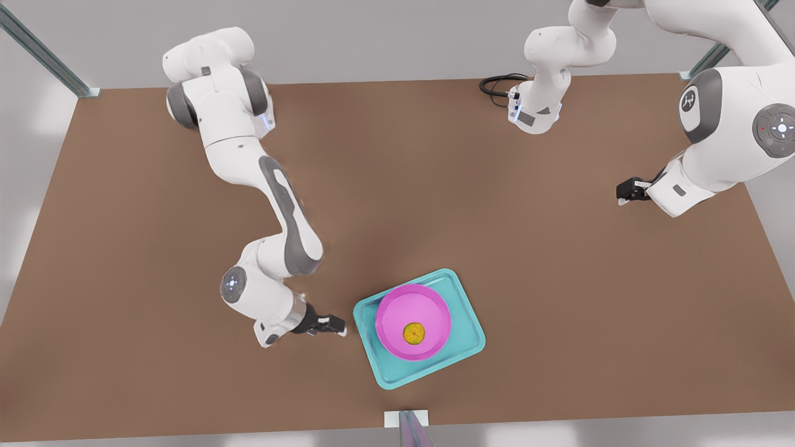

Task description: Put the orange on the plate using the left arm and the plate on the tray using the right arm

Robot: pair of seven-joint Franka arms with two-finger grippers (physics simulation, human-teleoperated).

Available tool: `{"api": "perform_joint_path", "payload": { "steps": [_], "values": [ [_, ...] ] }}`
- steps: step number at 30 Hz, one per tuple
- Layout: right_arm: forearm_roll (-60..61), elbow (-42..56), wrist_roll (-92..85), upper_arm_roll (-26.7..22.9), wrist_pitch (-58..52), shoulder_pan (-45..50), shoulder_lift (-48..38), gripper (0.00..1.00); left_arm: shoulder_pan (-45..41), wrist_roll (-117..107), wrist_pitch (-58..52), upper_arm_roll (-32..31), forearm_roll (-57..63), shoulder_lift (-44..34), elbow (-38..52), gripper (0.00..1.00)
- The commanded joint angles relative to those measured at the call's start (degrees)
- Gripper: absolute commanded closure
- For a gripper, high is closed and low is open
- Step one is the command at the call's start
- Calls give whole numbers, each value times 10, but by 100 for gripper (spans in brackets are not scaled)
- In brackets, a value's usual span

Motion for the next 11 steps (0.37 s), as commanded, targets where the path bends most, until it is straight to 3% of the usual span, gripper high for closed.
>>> {"api": "perform_joint_path", "payload": {
  "steps": [1,3,5,9,11],
  "values": [
    [-125,19,-75,-15,-420,-52,-29,0,0,0,0,0,0,-1,0,0],
    [-294,56,-79,-47,-534,-57,-78,0,0,0,-1,0,0,-1,0,0],
    [-374,-15,-87,-34,-542,-69,-272,0,0,0,-1,0,0,-1,1,0],
    [-382,-136,-84,25,-487,-141,-394,0,-1,-1,-33,0,0,-5,27,0],
    [-385,-137,-85,30,-488,-144,-397,0,-1,0,-44,-1,0,-9,31,0]
  ]
}}
